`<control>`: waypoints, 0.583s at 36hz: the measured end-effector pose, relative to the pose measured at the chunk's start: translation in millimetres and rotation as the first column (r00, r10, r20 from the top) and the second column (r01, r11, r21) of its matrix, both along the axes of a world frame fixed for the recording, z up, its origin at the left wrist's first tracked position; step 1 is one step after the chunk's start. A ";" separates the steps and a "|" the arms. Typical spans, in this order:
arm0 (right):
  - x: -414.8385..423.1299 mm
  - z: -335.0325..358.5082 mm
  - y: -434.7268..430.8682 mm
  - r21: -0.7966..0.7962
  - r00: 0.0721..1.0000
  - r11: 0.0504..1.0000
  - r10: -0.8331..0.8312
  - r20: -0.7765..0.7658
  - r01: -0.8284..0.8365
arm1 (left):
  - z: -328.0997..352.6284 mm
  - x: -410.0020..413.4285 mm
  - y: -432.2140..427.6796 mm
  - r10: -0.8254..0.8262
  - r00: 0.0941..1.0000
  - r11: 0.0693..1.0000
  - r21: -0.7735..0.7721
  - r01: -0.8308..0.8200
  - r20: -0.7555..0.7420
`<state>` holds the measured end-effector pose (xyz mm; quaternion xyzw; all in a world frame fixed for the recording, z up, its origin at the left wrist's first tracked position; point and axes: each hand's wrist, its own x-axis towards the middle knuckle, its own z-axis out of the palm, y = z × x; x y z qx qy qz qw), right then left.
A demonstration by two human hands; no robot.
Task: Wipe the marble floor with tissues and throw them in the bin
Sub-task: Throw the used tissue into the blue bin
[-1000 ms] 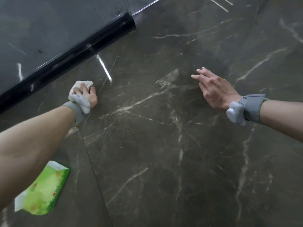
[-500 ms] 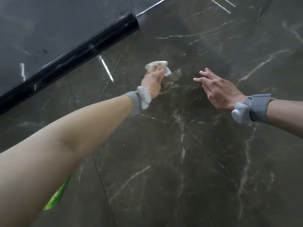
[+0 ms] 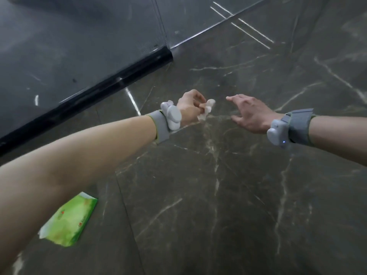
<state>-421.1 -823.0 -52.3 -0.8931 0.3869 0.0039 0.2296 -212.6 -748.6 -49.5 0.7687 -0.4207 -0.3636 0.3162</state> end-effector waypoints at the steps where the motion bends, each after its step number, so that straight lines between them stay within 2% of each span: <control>1: 2.2 7.0 2.3 0.015 1.000 1.000 0.001 -0.013 0.000 | 9.7 4.8 4.6 0.044 0.996 0.999 0.023 -0.043 -0.073; 5: 11.0 25.7 8.2 0.183 0.998 0.983 -0.020 -0.052 0.030 | 36.6 22.0 16.4 0.015 0.975 0.999 0.046 -0.005 -0.223; 9: 28.1 50.3 25.5 0.271 1.000 0.962 -0.028 -0.012 0.030 | 63.2 33.9 33.1 0.048 0.972 0.997 0.067 -0.034 -0.228; 11: 43.2 63.2 43.1 0.331 0.997 0.943 -0.047 0.056 0.026 | 73.6 39.0 47.6 0.107 0.967 0.993 0.069 -0.094 -0.229; 14: 55.5 76.7 55.4 0.517 0.965 0.856 -0.159 0.209 0.029 | 78.6 36.1 52.6 0.133 0.970 0.989 0.087 -0.118 -0.202; 16: 69.8 88.9 70.5 0.536 0.943 0.844 -0.157 0.292 -0.025 | 88.1 41.6 66.2 0.148 0.971 0.988 0.081 -0.135 -0.189; 21: 100.9 117.2 89.6 0.470 0.909 0.881 -0.144 0.390 -0.062 | 122.7 50.9 96.1 0.250 0.904 0.968 0.083 -0.236 -0.347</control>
